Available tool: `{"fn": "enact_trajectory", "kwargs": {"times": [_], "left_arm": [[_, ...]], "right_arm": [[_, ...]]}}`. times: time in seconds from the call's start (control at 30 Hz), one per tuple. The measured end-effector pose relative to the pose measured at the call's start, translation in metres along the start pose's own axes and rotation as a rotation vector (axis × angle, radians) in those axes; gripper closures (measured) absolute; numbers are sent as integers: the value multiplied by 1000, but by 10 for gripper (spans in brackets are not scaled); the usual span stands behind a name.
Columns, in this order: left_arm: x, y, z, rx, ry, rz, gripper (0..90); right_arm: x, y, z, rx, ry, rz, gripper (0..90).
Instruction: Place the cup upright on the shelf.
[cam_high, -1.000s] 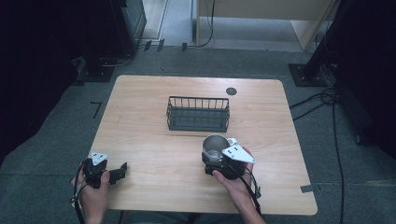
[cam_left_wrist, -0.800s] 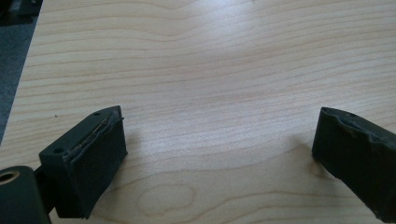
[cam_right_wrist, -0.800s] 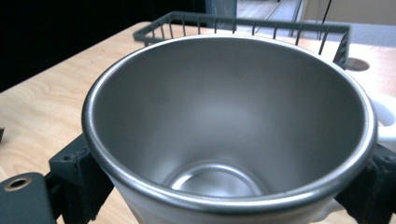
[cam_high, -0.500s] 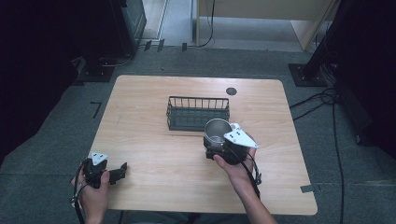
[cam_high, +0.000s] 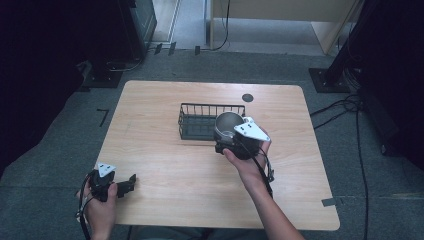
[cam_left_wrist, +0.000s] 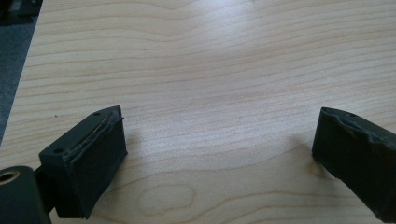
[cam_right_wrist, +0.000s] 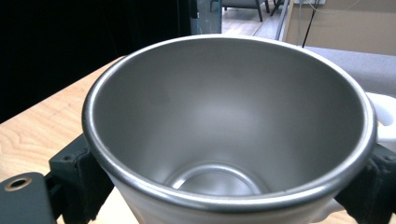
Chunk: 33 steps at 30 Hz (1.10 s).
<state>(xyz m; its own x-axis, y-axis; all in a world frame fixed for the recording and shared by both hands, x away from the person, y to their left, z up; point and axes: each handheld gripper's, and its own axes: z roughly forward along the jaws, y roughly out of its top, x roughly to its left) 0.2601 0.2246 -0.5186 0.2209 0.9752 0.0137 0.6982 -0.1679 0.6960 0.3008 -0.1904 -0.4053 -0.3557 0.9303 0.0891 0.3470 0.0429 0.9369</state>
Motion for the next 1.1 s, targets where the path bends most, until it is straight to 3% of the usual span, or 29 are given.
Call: {"fn": "enact_trajectory", "kwargs": {"times": [0.67,1.1], "left_arm": [[0,0,0,0,0,0,31],[0,0,0,0,0,-1,31]], "right_arm": [[2,32,39,-19,-47,1,71],[4,41,69,-18,-74,4,71]]}}
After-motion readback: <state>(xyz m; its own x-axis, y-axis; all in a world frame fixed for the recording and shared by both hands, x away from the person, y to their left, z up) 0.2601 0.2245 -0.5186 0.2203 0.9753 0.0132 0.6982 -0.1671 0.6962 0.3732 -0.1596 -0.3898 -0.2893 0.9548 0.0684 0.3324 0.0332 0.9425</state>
